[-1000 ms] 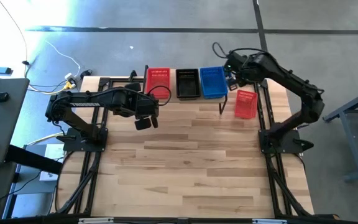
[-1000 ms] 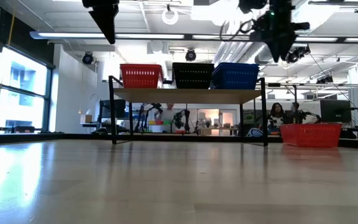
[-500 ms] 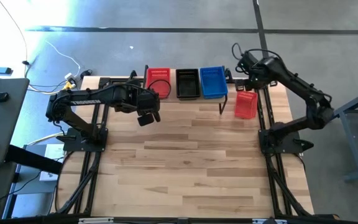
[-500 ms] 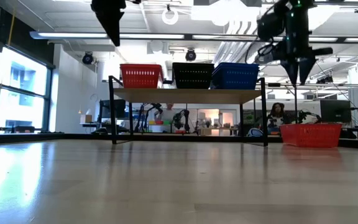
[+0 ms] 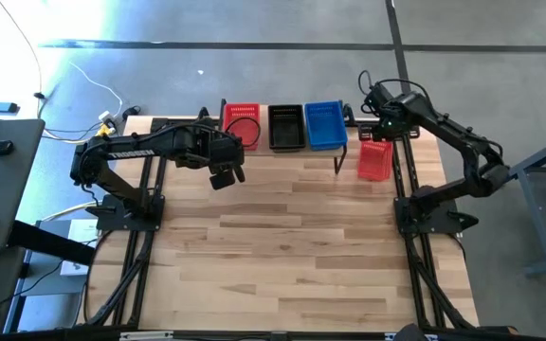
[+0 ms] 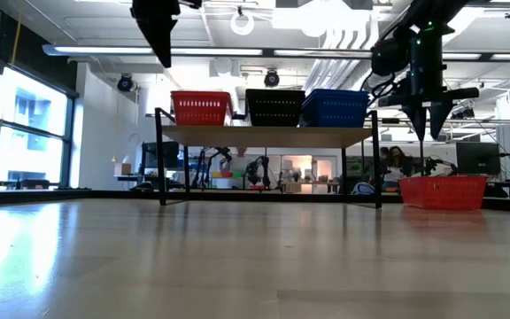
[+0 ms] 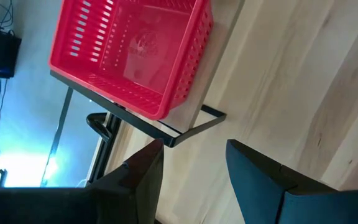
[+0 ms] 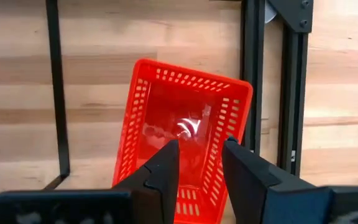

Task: Stack baskets on shelf by color
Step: Stack the red bin on top of the stacked red bins on the shelf

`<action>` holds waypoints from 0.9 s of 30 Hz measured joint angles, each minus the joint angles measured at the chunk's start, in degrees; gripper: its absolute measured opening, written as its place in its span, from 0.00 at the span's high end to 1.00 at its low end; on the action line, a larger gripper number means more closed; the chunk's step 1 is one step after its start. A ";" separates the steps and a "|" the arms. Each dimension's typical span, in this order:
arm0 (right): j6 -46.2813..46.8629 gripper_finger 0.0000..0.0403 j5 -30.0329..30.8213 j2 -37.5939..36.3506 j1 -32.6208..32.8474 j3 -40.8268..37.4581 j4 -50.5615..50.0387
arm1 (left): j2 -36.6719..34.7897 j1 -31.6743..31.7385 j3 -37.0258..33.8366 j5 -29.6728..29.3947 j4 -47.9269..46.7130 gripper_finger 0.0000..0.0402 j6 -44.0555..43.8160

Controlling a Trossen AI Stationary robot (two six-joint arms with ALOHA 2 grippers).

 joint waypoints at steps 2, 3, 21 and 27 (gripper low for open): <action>-0.50 0.73 0.04 0.01 0.01 0.00 0.79 | 0.00 0.00 0.00 0.00 0.10 0.59 0.00; -1.28 0.73 0.06 0.01 -0.01 0.00 1.57 | 0.00 0.00 0.00 0.00 0.26 0.59 0.00; -1.86 0.73 -5.89 0.05 6.83 -0.46 -5.56 | 0.00 -0.02 0.00 0.07 0.33 0.59 0.00; -6.05 0.73 -5.82 0.05 9.55 -0.46 -9.56 | 0.00 -0.02 0.00 0.07 0.33 0.59 0.02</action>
